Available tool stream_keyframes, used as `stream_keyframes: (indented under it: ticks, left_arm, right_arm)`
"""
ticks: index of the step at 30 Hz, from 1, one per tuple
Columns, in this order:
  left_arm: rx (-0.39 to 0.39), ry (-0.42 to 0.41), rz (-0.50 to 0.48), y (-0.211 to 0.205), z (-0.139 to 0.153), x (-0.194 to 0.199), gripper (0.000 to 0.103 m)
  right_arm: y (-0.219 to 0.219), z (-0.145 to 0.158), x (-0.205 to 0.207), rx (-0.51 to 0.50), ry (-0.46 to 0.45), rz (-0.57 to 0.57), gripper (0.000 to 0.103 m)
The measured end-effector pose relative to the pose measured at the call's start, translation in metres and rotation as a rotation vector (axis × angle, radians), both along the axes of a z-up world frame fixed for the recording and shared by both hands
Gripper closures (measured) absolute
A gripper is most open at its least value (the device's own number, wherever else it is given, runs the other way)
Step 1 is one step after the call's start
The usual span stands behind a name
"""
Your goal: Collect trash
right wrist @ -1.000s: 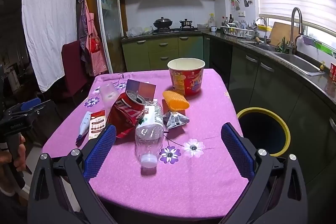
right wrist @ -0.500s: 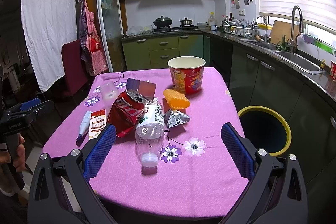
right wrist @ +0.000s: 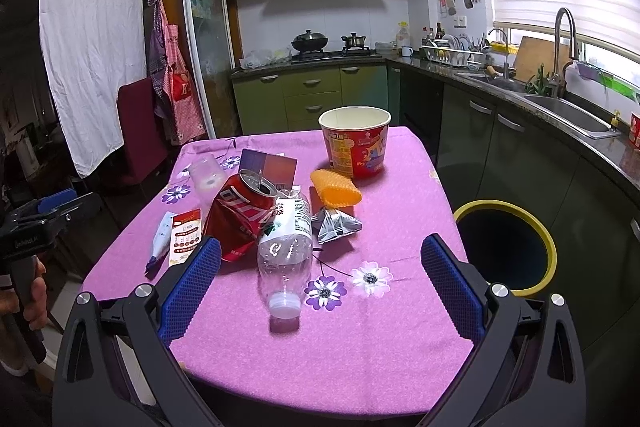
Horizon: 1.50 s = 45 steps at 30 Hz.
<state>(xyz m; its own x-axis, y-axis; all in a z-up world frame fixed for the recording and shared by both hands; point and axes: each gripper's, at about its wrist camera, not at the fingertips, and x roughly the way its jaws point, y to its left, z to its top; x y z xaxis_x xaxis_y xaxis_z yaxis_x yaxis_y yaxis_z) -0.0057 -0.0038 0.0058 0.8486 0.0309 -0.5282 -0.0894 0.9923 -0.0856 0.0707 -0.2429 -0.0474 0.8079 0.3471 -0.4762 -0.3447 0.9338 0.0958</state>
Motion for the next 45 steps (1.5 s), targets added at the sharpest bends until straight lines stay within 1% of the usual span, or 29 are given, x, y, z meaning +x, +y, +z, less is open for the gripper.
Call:
stream_keyframes:
  ticks: [23, 45]
  left_arm:
    - [-0.005, 0.019, -0.015, -0.006, -0.010, 0.002, 0.006]
    - [0.000, 0.033, -0.023, -0.007, -0.013, 0.005, 0.006]
  right_arm:
    - [0.000, -0.003, 0.001, -0.002, 0.007, 0.001, 0.004]
    - [0.002, -0.008, 0.007, -0.002, 0.023, 0.001, 0.004]
